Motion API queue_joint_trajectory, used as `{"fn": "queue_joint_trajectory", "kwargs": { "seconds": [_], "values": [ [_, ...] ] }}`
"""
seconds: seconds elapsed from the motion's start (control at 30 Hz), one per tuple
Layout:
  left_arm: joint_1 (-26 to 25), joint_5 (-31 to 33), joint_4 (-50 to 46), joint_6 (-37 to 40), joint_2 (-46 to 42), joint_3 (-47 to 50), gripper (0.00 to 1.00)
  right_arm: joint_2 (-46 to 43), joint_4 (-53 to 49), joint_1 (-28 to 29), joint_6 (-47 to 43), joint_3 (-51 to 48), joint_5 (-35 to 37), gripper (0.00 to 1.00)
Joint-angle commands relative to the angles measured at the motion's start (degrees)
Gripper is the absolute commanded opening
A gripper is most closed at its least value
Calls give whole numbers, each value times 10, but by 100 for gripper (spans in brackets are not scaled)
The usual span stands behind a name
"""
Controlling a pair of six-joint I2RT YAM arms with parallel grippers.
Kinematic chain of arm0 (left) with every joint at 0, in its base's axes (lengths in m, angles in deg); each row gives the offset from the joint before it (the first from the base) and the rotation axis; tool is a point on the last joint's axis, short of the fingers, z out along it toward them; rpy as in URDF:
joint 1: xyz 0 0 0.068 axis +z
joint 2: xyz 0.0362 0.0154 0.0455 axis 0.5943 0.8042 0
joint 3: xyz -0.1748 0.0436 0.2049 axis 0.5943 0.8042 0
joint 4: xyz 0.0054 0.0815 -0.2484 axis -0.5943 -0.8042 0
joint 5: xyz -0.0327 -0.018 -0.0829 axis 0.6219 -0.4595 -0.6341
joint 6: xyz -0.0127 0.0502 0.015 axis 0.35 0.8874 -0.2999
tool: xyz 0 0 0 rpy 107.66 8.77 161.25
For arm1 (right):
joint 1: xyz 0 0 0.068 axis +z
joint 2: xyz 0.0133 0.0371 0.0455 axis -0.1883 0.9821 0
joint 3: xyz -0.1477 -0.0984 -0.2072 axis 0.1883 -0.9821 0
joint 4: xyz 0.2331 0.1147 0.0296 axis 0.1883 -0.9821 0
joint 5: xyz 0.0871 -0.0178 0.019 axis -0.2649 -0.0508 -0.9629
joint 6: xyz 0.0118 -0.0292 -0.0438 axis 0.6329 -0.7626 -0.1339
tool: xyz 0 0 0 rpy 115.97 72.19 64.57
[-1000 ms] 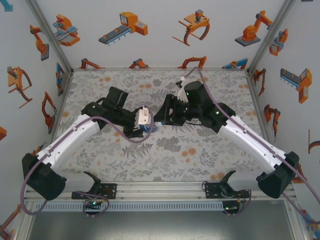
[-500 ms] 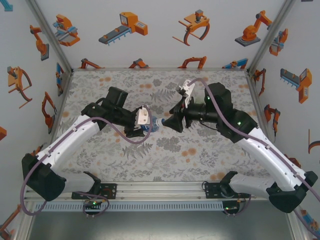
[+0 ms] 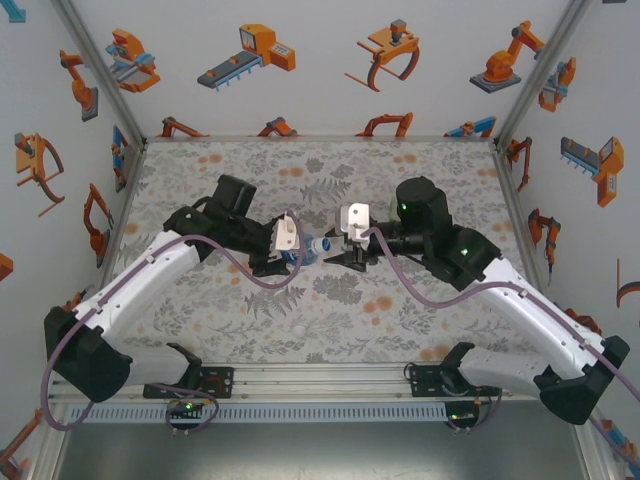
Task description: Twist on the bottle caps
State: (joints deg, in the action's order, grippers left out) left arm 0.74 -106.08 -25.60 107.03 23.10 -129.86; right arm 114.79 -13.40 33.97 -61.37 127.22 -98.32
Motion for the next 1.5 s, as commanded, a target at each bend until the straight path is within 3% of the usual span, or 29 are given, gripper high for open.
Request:
{"fn": "queue_joint_trajectory", "kwargs": {
  "seconds": [0.0,0.37,0.6,0.67,0.73,0.8,0.87,1.07,1.47],
  "values": [
    [-5,-28,3,17,-12,4,0,0,26,2,-22,-1,0,47],
    [-6,-30,3,20,-17,5,0,22,-14,2,-24,18,-5,44],
    [-6,-29,3,19,-17,6,0,24,-17,3,-7,20,-17,25],
    [-6,-28,3,19,-17,6,0,25,-21,2,8,20,-18,24],
    [-6,-29,3,20,-17,6,0,23,-26,2,16,17,-24,29],
    [-6,-29,3,20,-17,6,0,16,-18,3,27,12,-19,41],
    [-6,-29,3,20,-16,5,0,3,-1,2,39,3,-2,43],
    [-7,-29,3,19,-16,5,0,-18,40,3,60,-11,7,44],
    [-6,-29,3,19,-18,6,0,9,26,3,59,0,0,41]
  ]
}}
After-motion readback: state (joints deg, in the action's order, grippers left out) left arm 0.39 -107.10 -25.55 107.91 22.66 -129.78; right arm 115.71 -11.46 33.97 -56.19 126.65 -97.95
